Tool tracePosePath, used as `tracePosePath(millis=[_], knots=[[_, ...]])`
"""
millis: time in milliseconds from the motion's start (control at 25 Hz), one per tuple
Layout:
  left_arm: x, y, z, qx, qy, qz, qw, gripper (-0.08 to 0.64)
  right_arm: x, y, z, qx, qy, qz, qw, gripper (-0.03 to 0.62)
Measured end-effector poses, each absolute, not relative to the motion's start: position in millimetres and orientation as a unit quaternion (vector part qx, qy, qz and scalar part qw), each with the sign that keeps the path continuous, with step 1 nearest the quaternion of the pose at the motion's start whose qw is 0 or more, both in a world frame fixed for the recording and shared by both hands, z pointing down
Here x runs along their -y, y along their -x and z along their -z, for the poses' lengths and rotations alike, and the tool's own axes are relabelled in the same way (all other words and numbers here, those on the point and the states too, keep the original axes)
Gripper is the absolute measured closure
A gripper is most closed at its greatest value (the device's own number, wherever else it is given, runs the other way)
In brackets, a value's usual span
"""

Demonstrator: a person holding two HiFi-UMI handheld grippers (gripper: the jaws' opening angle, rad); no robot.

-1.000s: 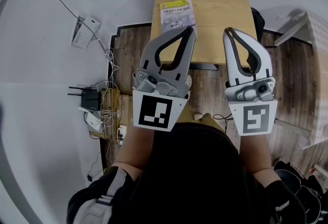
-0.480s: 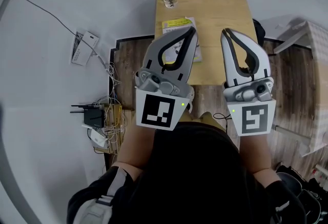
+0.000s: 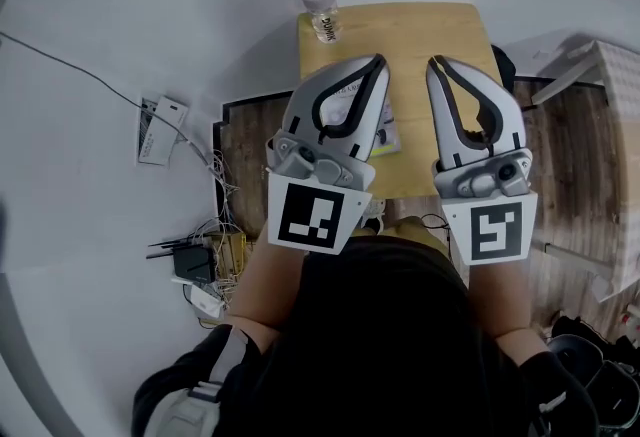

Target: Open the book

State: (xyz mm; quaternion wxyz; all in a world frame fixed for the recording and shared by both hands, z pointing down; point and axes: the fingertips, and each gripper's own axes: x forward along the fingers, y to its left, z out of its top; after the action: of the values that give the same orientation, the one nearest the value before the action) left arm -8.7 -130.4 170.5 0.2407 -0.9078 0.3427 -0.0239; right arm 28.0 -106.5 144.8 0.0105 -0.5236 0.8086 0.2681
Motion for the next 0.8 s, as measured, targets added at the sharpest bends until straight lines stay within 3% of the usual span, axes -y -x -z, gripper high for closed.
tracePosePath(millis=[800], knots=[[192.6, 11.0, -206.5, -0.323, 0.923, 0.025, 0.208, 0.554, 167.0, -19.9, -182.1, -0.807, 0.54, -0.239, -0.028, 0.561]])
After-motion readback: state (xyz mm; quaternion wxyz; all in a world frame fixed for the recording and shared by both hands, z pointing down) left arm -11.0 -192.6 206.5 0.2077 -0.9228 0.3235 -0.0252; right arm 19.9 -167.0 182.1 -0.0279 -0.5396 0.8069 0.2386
